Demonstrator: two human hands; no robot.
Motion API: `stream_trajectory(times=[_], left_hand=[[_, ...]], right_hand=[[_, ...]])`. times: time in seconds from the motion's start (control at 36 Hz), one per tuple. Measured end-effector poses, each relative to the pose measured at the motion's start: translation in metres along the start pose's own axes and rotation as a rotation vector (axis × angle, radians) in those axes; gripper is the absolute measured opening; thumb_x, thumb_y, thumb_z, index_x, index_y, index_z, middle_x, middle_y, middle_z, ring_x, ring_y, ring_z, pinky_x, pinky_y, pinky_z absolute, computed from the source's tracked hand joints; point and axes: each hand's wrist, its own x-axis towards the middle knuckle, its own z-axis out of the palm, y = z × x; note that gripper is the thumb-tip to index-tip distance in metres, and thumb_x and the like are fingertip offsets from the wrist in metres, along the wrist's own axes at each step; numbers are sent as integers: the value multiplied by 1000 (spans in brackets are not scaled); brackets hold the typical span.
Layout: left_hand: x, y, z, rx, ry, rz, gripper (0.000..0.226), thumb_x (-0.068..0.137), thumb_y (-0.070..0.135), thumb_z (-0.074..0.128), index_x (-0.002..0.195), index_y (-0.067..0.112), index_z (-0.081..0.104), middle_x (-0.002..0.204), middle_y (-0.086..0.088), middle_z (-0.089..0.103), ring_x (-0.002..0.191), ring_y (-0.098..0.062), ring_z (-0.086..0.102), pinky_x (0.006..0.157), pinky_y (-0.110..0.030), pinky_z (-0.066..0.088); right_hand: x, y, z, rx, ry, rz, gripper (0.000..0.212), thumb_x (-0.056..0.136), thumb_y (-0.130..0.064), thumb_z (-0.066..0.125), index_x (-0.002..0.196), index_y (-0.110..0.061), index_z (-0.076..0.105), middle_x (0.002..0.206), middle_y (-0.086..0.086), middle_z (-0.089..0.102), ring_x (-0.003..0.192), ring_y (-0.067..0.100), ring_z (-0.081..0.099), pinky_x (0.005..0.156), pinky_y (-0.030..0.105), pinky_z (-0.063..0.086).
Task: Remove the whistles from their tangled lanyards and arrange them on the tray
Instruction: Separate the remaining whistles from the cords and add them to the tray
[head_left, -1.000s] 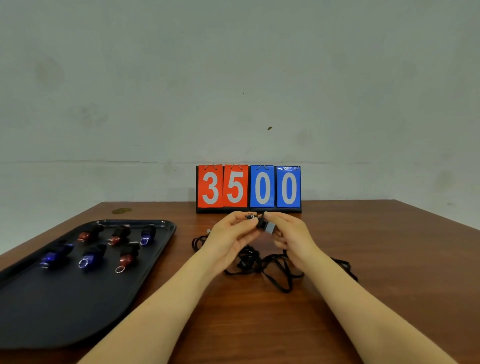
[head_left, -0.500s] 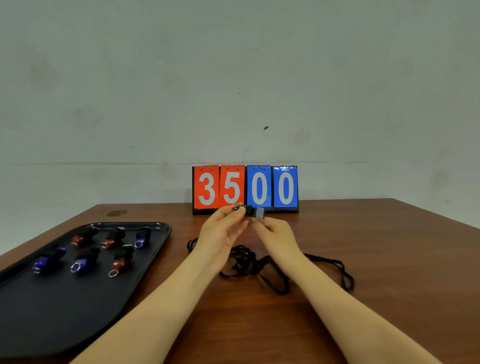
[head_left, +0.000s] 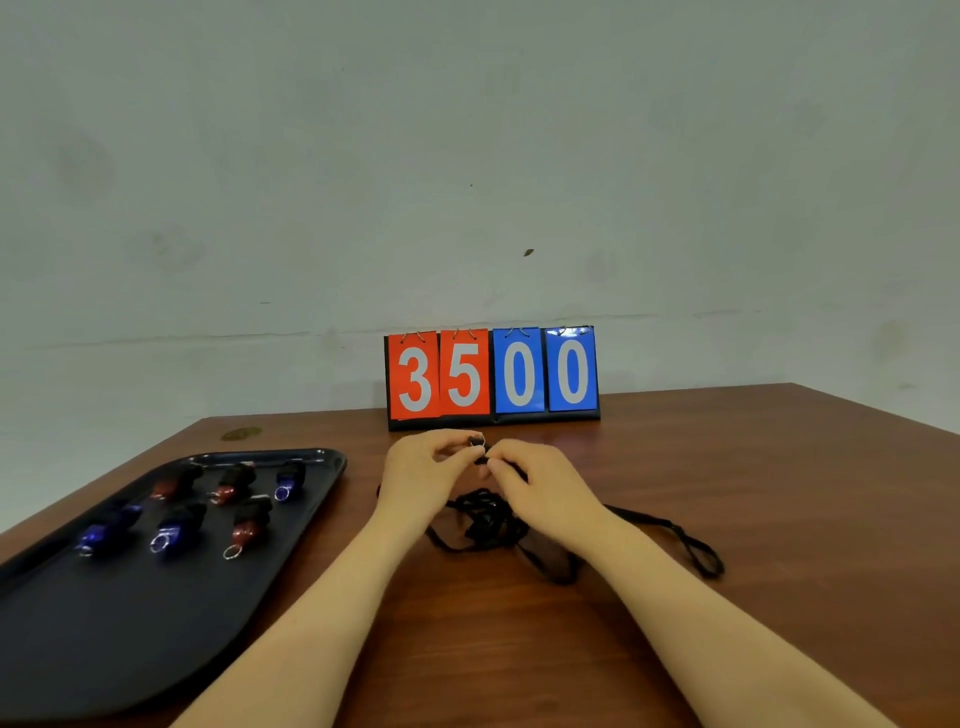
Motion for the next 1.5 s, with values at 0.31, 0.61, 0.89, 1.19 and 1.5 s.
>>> stream_trajectory(times=[0.31, 0.61, 0.89, 1.19, 1.5], left_hand=[[-1, 7, -2, -369, -119, -128, 16, 90, 17, 66, 102, 25, 71, 96, 5, 73, 89, -5, 69, 80, -21, 55], [-5, 17, 1, -898, -192, -242, 18, 92, 4, 58, 107, 1, 67, 104, -11, 72, 99, -19, 70, 79, -23, 56], [1, 21, -7, -1214, -85, -277, 17, 93, 3, 54, 105, 3, 66, 100, -10, 73, 93, -18, 71, 77, -25, 58], [1, 3, 5, -708, 109, -310, 19, 92, 13, 62, 111, 10, 67, 107, -6, 71, 97, -15, 70, 92, -33, 54], [10, -9, 3, -443, 223, -274, 13, 93, 22, 63, 104, 21, 67, 105, 3, 69, 102, -13, 63, 94, -36, 52]], right_hand=[[3, -2, -12, 315, 309, 140, 8, 91, -25, 63, 85, -22, 66, 83, -7, 67, 82, 4, 61, 71, 12, 45], [5, -4, -24, 913, 169, 345, 18, 94, -22, 59, 88, -6, 63, 55, -7, 51, 45, 4, 36, 43, 16, 29], [4, 0, -14, 834, -4, 319, 15, 94, -20, 58, 95, -8, 66, 55, -6, 41, 45, 6, 31, 44, 18, 25], [0, -4, 6, 74, 29, 122, 23, 96, -28, 55, 113, -22, 70, 103, -11, 70, 92, 0, 62, 89, 24, 51], [-1, -14, 5, -87, -34, -27, 32, 99, -29, 50, 126, -20, 63, 124, -6, 65, 114, 5, 56, 93, 13, 35]])
